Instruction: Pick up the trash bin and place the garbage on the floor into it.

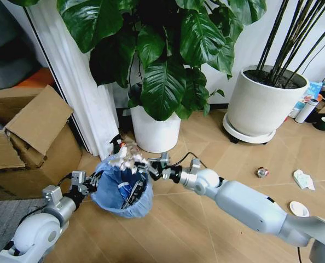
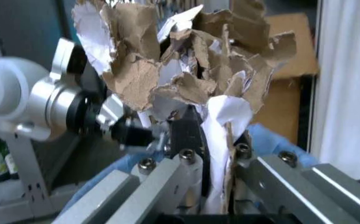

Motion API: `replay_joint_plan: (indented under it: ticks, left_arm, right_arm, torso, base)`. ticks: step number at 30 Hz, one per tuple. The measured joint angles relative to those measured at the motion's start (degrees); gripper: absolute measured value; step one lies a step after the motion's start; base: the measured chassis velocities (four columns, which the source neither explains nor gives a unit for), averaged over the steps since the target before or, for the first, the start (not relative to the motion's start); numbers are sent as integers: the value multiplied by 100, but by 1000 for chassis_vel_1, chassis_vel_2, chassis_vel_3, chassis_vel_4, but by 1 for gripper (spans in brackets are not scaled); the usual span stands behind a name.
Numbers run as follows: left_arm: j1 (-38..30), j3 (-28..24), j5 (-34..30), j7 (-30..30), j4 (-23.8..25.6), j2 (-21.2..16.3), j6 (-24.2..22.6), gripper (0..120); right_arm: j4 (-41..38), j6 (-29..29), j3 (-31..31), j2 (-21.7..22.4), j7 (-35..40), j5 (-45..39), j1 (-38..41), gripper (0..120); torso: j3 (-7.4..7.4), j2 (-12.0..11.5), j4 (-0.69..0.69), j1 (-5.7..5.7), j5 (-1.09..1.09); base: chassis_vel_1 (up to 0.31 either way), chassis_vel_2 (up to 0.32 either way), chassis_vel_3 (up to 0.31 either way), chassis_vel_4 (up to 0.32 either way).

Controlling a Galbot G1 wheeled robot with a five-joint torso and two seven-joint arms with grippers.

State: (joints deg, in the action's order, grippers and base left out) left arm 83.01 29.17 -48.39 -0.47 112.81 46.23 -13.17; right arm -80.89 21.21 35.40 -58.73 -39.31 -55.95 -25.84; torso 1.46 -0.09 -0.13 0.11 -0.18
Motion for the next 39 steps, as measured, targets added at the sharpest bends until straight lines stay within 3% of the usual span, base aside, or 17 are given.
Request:
replay_joint_plan:
  ticks: [4, 6, 8, 16, 18, 20, 27, 30, 36, 39]
  left_arm:
    - [-3, -4, -23, 1, 14, -11, -4, 0]
    - [-5, -4, -60, 1, 38, -12, -16, 0]
    - [-5, -4, -73, 1, 44, -13, -21, 0]
    - [9, 19, -117, 2, 52, -58, -34, 0]
    - [9, 19, -119, 3, 52, -61, -34, 0]
    - [8, 20, -123, 4, 47, -68, -37, 0]
    - [7, 21, -125, 5, 18, -82, -40, 0]
    - [6, 34, -125, 3, 16, -77, -40, 0]
    - [28, 138, -127, -9, 10, -14, -39, 0]
    - [55, 250, -128, -13, 6, 114, -32, 0]
  right_arm:
    - [43, -53, 272, 11, 51, 84, 193, 12]
    - [93, -120, 425, 19, 59, 108, 370, 23]
    - [107, -143, 472, 31, 62, 113, 430, 26]
    - [58, -275, 729, 261, 101, 28, 751, 60]
    - [43, -280, 748, 290, 103, 16, 789, 63]
    - [-31, -314, 812, 370, 118, -20, 882, 75]
    - [-190, -356, 983, 524, 161, -104, 1088, 97]
    - [-215, -352, 897, 560, 238, -105, 1067, 100]
    - [-351, -351, -128, 740, 1107, -68, 209, 100]
    - [-595, -508, -1433, 944, 2177, 161, -785, 100]
  torso:
    - [0, 0, 0, 0, 0]
    - [0, 0, 0, 0, 0]
    - [0, 0, 0, 0, 0]
    - [-1, 1, -1, 0, 1]
    - [-1, 1, -1, 0, 0]
    - [-1, 1, 0, 0, 1]
    - [-1, 1, 0, 0, 0]
    - [0, 1, 1, 0, 1]
    - [-1, 1, 2, 0, 3]
    - [-1, 1, 0, -1, 2]
  base:
    - [0, 0, 0, 0]
    - [0, 0, 0, 0]
    - [0, 0, 0, 0]
    - [0, 0, 0, 0]
    - [0, 0, 0, 0]
    - [0, 0, 0, 0]
    - [0, 0, 0, 0]
    - [0, 0, 0, 0]
    - [0, 0, 0, 0]
    - [0, 0, 0, 0]
